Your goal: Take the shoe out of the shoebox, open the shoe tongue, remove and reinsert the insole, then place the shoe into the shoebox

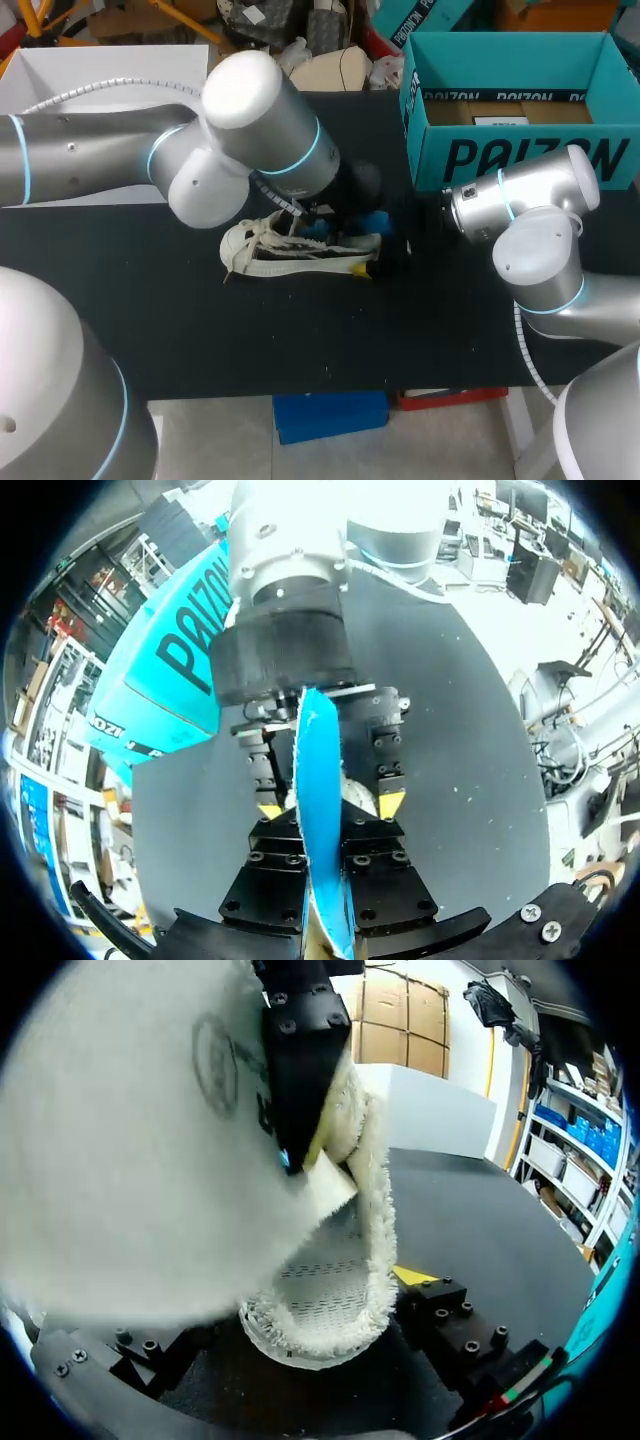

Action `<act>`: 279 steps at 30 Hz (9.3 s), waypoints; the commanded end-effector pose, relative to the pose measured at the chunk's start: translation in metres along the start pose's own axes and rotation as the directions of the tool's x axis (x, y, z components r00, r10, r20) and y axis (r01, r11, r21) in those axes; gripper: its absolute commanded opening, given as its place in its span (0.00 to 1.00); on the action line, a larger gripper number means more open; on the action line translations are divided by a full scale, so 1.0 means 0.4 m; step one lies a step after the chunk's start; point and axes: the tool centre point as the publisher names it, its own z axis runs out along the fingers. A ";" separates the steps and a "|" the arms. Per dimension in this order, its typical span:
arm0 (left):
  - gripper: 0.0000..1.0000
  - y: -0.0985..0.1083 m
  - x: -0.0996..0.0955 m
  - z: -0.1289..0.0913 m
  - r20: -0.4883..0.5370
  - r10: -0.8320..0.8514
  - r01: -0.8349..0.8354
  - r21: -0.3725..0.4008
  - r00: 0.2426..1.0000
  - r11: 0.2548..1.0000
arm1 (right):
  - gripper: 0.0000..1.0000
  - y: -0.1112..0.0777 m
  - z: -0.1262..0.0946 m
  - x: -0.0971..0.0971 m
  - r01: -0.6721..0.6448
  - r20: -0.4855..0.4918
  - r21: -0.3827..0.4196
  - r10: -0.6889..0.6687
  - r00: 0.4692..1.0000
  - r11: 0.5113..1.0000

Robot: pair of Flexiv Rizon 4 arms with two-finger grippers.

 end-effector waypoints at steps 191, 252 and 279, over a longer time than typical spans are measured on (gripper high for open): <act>0.00 -0.580 0.215 -1.068 -0.489 -0.063 0.484 0.823 0.870 0.296 | 1.00 0.043 -0.026 0.047 0.060 -0.035 0.747 -0.052 0.998 0.663; 0.00 -0.580 0.215 -1.068 -0.489 -0.063 0.484 0.823 0.870 0.296 | 1.00 -0.046 -0.016 0.033 -0.021 0.031 0.047 0.020 0.999 0.999; 0.00 -0.580 0.215 -1.068 -0.489 -0.063 0.484 0.823 0.870 0.296 | 1.00 0.058 -0.109 -0.001 -0.110 0.008 0.632 0.135 0.991 0.767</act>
